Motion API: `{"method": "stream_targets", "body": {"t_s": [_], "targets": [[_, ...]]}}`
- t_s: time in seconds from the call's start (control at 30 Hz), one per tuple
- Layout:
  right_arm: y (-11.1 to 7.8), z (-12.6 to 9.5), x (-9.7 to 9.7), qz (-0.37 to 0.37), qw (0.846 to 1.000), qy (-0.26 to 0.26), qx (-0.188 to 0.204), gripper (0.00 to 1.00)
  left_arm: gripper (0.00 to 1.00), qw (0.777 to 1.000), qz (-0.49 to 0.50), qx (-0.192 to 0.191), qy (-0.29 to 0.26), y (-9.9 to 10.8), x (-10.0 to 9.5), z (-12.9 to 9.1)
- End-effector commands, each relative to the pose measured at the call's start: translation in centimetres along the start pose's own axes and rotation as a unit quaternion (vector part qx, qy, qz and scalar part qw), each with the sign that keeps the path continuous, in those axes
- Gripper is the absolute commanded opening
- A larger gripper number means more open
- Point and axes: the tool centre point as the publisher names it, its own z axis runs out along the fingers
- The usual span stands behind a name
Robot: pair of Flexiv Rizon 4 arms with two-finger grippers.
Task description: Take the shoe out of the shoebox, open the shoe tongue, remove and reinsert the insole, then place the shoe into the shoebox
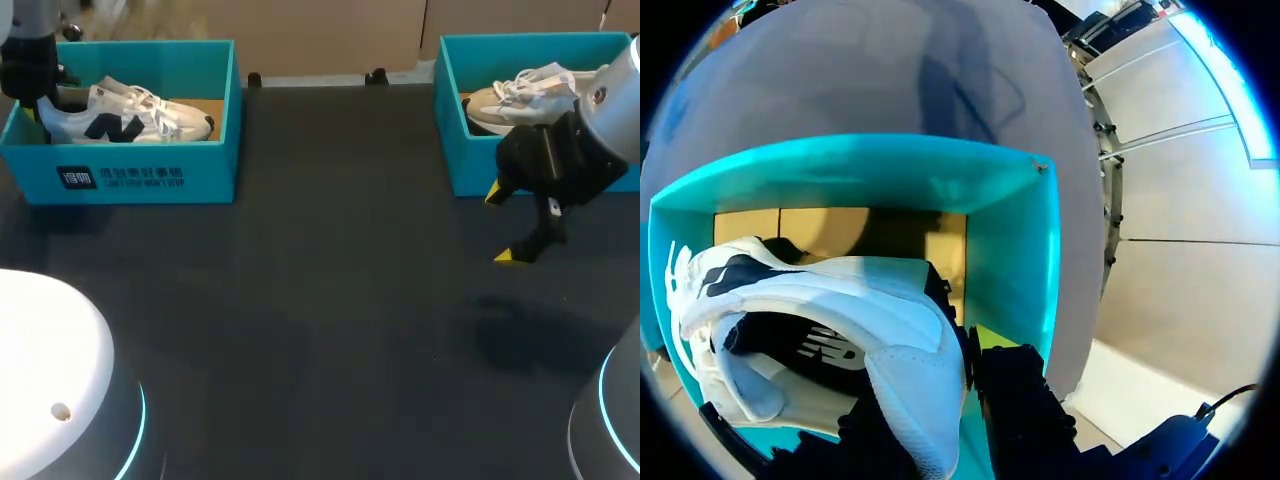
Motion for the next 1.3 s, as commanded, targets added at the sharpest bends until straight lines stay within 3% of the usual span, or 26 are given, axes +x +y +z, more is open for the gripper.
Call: {"method": "stream_targets", "body": {"t_s": [0.03,0.67,1.3], "targets": [[0.0,0.1,0.0,0.0,1.0,0.0,0.001,1.0,0.0,1.0,-0.001,-0.012,-0.002,-1.2,0.0,0.0],[0.0,0.1,0.0,0.0,1.0,0.0,0.001,1.0,0.0,1.0,0.008,-0.003,-0.003,-3.1,-0.8,2.1],[0.0,0.1,0.0,0.0,1.0,0.0,0.001,1.0,0.0,1.0,-0.006,0.013,0.014,-2.2,-1.4,5.8]]}}
